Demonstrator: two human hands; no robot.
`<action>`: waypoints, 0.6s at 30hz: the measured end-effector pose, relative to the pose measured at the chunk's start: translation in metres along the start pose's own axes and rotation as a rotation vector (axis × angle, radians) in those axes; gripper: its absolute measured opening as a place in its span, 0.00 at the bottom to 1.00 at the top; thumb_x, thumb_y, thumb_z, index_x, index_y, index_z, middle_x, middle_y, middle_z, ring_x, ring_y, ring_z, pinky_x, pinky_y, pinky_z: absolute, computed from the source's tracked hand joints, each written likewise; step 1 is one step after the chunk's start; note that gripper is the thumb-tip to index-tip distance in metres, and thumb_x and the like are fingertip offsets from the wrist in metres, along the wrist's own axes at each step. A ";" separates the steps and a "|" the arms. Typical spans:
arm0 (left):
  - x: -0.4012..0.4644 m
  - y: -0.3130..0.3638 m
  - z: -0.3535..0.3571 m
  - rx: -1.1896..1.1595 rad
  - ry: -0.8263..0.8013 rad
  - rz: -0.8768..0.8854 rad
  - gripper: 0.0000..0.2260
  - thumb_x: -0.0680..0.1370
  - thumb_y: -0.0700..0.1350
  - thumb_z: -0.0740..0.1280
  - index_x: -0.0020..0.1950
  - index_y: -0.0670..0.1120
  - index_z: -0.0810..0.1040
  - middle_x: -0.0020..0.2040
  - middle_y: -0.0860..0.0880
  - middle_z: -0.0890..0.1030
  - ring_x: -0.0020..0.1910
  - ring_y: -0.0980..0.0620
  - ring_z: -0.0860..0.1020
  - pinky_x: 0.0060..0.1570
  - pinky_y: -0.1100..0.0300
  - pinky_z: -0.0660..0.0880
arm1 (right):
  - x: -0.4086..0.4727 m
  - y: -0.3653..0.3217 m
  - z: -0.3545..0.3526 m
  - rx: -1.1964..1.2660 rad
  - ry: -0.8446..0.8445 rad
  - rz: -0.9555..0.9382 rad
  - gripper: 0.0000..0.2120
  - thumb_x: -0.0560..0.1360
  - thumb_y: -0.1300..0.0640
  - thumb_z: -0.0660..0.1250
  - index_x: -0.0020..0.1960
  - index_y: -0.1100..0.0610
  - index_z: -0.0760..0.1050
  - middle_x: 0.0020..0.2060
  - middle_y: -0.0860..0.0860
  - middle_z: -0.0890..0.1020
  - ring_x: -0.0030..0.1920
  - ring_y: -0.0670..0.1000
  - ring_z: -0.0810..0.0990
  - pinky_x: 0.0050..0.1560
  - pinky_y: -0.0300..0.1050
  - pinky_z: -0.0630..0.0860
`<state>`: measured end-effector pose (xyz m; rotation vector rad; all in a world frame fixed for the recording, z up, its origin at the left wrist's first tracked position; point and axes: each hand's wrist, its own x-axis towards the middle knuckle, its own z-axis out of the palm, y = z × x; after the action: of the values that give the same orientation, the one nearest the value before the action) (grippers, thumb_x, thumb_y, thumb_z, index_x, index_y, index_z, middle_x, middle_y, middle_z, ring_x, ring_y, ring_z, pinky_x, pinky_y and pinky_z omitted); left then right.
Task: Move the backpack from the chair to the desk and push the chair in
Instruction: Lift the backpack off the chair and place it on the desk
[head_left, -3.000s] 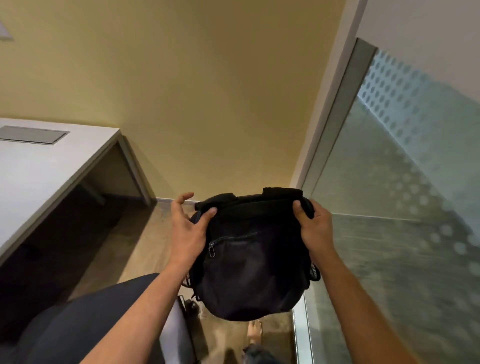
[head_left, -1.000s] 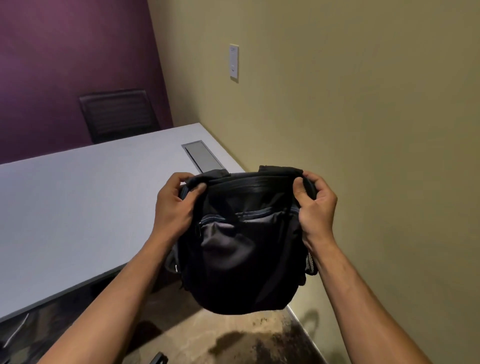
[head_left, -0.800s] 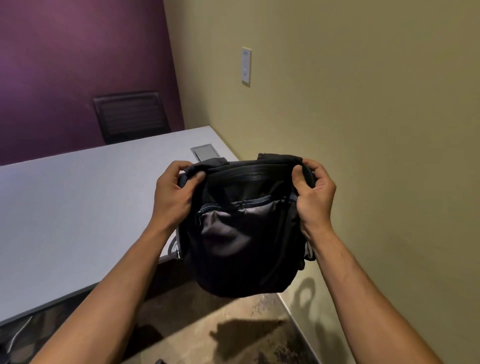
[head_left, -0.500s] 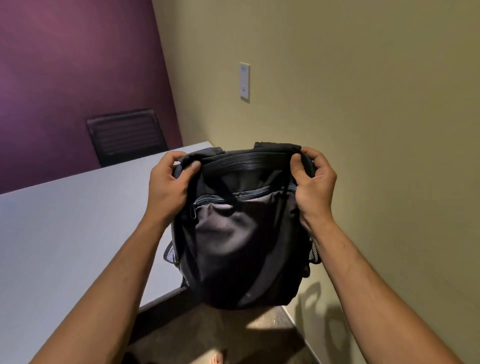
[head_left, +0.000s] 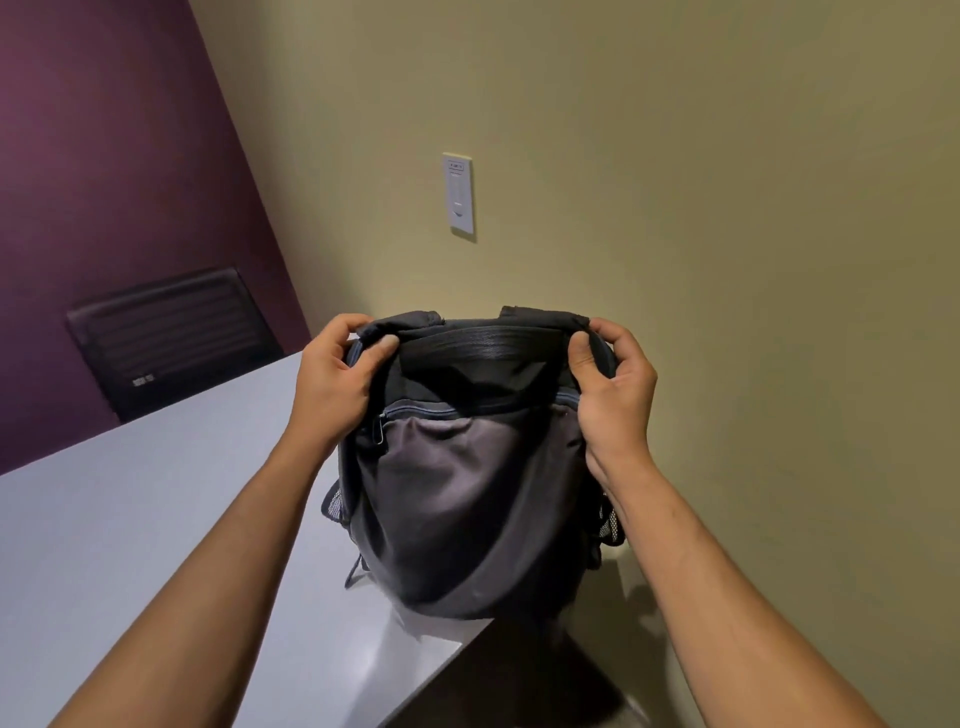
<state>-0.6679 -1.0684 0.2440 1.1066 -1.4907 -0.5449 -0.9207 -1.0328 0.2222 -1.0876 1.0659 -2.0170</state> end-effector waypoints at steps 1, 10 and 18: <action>0.009 -0.006 0.000 -0.013 -0.030 -0.013 0.04 0.76 0.48 0.71 0.47 0.54 0.78 0.42 0.52 0.81 0.41 0.54 0.78 0.48 0.50 0.78 | 0.003 0.005 0.004 -0.003 0.006 0.012 0.06 0.74 0.55 0.71 0.49 0.45 0.80 0.45 0.47 0.84 0.46 0.45 0.81 0.52 0.42 0.77; 0.086 -0.046 0.024 -0.073 -0.168 -0.095 0.07 0.77 0.43 0.70 0.45 0.55 0.78 0.42 0.48 0.81 0.41 0.52 0.78 0.51 0.46 0.78 | 0.034 0.048 0.026 -0.049 0.059 0.077 0.07 0.77 0.56 0.70 0.49 0.43 0.79 0.49 0.50 0.83 0.49 0.47 0.81 0.56 0.46 0.78; 0.137 -0.073 0.072 -0.088 -0.211 -0.118 0.06 0.77 0.43 0.70 0.45 0.55 0.78 0.43 0.51 0.81 0.43 0.53 0.78 0.53 0.46 0.78 | 0.062 0.080 0.026 -0.074 0.129 0.119 0.07 0.78 0.56 0.69 0.51 0.44 0.78 0.52 0.51 0.83 0.54 0.48 0.82 0.58 0.45 0.78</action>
<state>-0.6992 -1.2368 0.2345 1.0995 -1.5722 -0.8224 -0.9174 -1.1309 0.1866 -0.9179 1.2495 -1.9884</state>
